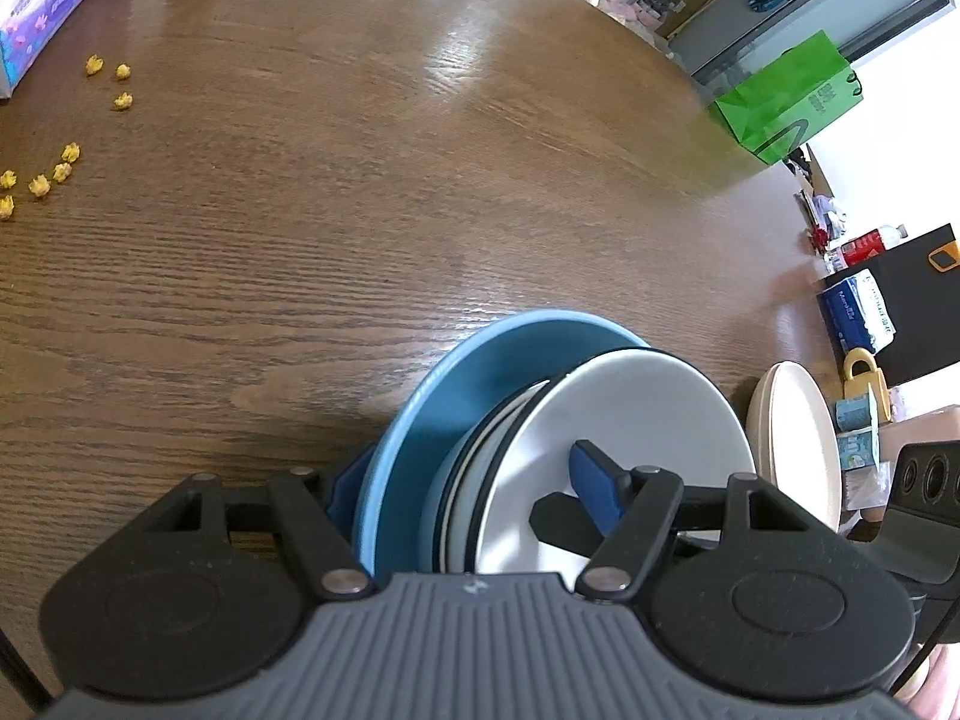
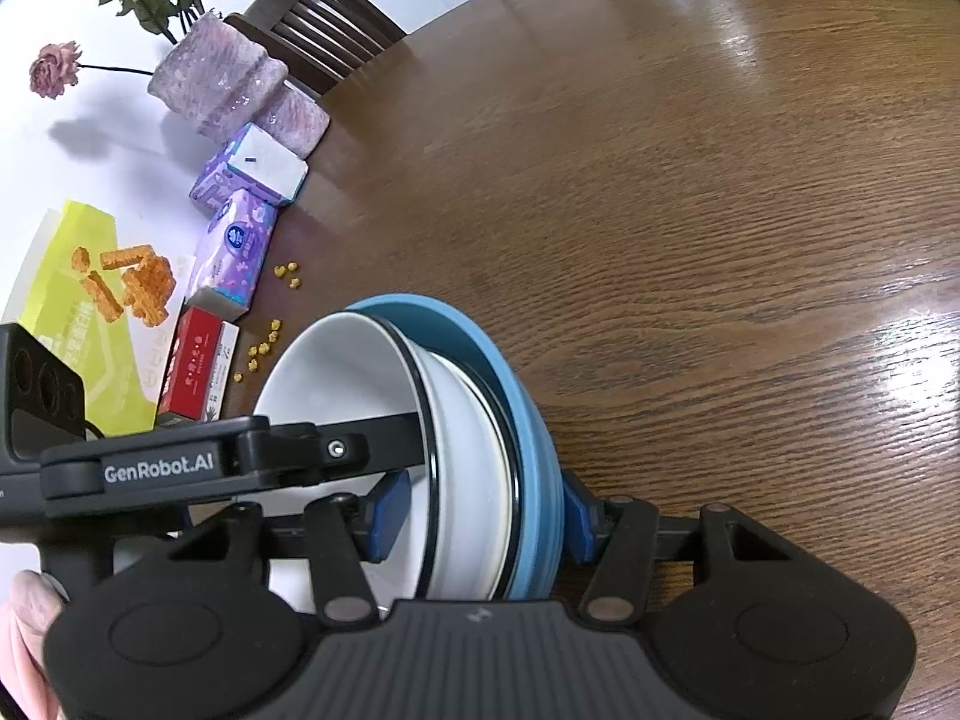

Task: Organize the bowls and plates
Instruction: 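Lift the nested bowl stack with both grippers toward the cream plates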

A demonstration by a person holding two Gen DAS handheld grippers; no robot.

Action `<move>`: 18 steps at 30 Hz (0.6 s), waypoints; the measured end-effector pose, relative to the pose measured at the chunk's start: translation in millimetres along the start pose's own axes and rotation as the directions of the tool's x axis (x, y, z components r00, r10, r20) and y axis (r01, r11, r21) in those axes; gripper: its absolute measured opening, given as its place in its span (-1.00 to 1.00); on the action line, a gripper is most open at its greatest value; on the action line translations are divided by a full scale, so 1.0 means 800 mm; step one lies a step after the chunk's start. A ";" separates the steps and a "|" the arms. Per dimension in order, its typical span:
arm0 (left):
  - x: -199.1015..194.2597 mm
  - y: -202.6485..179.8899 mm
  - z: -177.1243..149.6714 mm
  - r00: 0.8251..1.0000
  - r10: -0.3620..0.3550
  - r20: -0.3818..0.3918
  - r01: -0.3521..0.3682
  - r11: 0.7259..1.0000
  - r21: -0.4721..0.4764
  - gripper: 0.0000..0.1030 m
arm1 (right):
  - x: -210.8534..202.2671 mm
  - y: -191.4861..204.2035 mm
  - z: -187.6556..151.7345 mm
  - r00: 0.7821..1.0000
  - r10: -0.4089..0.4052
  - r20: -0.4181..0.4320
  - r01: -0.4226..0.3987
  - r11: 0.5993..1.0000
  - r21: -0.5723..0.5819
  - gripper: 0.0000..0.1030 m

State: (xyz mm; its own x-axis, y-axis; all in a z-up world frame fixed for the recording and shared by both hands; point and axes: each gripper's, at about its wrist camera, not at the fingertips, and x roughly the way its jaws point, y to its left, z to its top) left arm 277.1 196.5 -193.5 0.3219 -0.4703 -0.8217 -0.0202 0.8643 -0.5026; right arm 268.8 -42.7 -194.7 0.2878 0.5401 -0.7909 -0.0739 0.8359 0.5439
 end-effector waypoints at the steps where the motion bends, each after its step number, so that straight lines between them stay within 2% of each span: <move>1: -0.001 -0.001 0.000 1.000 0.000 0.001 0.000 1.000 0.001 0.37 | -0.002 0.000 0.000 1.000 0.000 0.002 0.000 1.000 0.000 0.01; 18: -0.017 -0.033 -0.001 1.000 -0.001 0.028 0.001 1.000 0.022 0.38 | -0.034 -0.006 0.003 0.999 0.012 0.036 -0.012 1.000 -0.010 0.01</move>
State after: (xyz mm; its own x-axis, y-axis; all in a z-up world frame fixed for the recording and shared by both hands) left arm 272.3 179.7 -169.0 0.3483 -0.4664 -0.8132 0.0012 0.8677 -0.4971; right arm 263.9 -61.6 -174.9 0.3213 0.5461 -0.7737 -0.0871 0.8305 0.5501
